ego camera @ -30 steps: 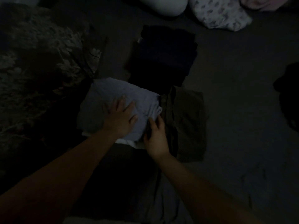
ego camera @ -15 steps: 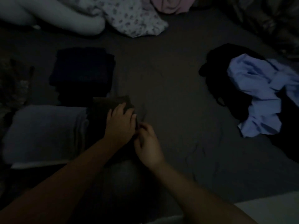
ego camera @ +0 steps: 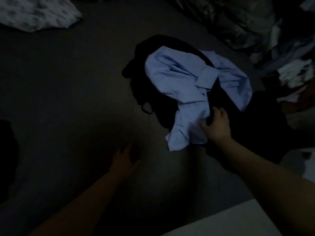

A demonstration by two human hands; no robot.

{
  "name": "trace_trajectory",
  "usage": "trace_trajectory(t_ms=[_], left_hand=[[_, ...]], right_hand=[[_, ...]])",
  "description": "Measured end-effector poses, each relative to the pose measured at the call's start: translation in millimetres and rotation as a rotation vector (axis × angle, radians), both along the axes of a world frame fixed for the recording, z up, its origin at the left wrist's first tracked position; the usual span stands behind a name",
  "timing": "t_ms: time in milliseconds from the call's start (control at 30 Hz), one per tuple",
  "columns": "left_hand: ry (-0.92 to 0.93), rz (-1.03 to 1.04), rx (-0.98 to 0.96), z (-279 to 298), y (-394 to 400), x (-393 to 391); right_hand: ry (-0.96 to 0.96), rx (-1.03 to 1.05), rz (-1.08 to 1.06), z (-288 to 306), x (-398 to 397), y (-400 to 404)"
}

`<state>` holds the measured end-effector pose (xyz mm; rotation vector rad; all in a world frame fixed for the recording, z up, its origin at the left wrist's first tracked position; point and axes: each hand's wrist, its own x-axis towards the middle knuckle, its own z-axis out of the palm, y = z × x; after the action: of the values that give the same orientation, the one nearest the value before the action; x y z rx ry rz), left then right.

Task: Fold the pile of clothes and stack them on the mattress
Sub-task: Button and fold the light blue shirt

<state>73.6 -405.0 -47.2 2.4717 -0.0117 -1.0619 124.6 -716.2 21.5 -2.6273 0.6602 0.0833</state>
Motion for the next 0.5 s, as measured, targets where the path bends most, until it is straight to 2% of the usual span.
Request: trace_trajectory(t_ms=[100,167,200,267,333,367,433,500], left_hand=[[0.087,-0.037,-0.004,-18.1,-26.4,2.7],[0.099,-0.094,0.036,-29.2,-26.3,0.6],[0.033,-0.149,0.053,-34.5,-24.0,-0.5],[-0.098,-0.331,0.08,-37.9,-23.6,-0.4],[-0.034,-0.42,0.151,-24.5,-25.1,4.8],[-0.064,-0.481,0.171,-16.5,-26.4,6.0],[-0.055,-0.45,0.102,-14.2,-25.1,9.9],[0.125,-0.391,0.112,-6.9,-27.4,8.7]], right_hand=[[0.199,-0.01,-0.044,-16.6,15.5,-59.2],[0.363,0.124,-0.059,-29.9,11.5,-75.7],[0.394,0.177,-0.065,-35.2,7.9,-75.4],[0.28,0.184,-0.045,-43.8,9.0,-63.5],[0.129,0.144,0.016,-46.4,23.0,-44.1],[0.076,0.161,0.029,-47.3,32.6,-33.5],[0.056,0.163,-0.033,-48.1,51.0,-15.5],[0.076,0.078,-0.074,-53.9,61.7,-9.6]])
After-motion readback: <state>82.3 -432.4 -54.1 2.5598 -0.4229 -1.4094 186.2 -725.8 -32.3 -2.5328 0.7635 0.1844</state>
